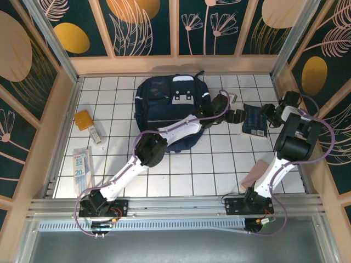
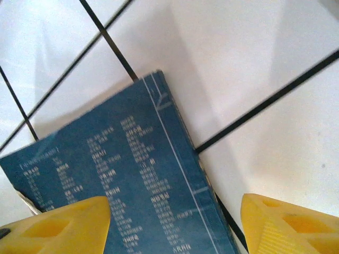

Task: Pack the student bag

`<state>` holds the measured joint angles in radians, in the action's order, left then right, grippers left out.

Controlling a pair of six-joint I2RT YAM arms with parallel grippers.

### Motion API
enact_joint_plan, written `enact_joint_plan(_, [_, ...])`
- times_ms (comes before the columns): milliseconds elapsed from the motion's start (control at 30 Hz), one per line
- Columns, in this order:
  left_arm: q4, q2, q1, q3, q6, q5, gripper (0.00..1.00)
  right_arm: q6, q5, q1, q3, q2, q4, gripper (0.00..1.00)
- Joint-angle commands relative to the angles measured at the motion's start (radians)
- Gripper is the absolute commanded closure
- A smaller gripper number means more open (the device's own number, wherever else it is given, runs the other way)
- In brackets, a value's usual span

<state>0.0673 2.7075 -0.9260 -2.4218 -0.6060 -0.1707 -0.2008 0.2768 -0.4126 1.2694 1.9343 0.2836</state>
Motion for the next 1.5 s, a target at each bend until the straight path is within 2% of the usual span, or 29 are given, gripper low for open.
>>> enact_joint_plan(0, [-0.034, 0.014, -0.014, 0.002, -0.041, 0.01, 0.17, 0.05, -0.024, -0.005, 0.055, 0.026, 0.039, 0.33])
enact_joint_plan(200, [-0.067, -0.013, -0.02, 0.092, -0.053, 0.015, 0.16, 0.098, 0.039, 0.002, 0.077, 0.145, 0.043, 0.34])
enact_joint_plan(433, [-0.061, -0.021, -0.02, 0.119, -0.042, 0.026, 0.17, 0.135, 0.086, 0.071, 0.026, 0.123, 0.037, 0.42])
enact_joint_plan(667, [-0.009, -0.03, -0.018, 0.139, -0.005, 0.095, 0.26, 0.138, 0.173, 0.153, -0.139, -0.008, 0.004, 0.55])
enact_joint_plan(900, [0.041, -0.055, -0.003, 0.201, -0.014, 0.14, 0.41, 0.174, 0.172, 0.231, -0.242, -0.103, 0.015, 0.65])
enact_joint_plan(1067, [0.092, -0.11, 0.0, 0.295, -0.045, 0.149, 0.42, 0.15, 0.212, 0.236, -0.297, -0.161, -0.003, 0.68])
enact_joint_plan(1300, [0.087, -0.306, 0.003, 0.552, -0.025, 0.273, 0.41, 0.049, 0.33, 0.171, -0.35, -0.231, 0.005, 0.64])
enact_joint_plan(1467, [0.073, -0.364, 0.018, 0.674, -0.036, 0.199, 0.41, 0.0, 0.359, 0.108, -0.375, -0.295, 0.066, 0.54])
